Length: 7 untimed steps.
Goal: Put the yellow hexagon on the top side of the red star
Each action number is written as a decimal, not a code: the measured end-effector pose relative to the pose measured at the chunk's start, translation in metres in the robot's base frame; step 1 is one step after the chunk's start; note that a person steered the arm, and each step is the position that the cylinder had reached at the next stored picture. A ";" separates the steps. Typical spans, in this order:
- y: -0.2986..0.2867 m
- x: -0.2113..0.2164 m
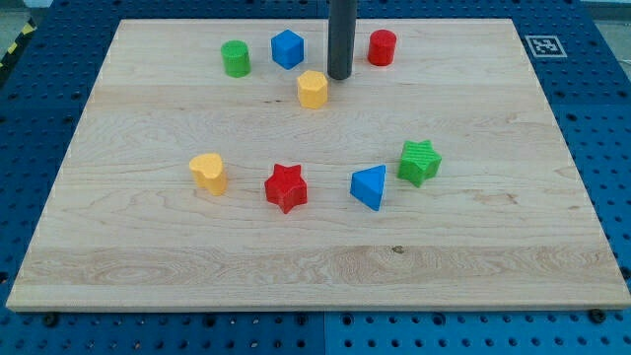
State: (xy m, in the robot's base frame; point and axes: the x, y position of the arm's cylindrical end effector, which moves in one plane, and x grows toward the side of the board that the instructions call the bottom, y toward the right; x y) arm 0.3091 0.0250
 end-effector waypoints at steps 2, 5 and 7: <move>-0.023 0.009; -0.027 0.038; -0.027 0.056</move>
State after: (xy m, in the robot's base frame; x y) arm 0.3652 -0.0020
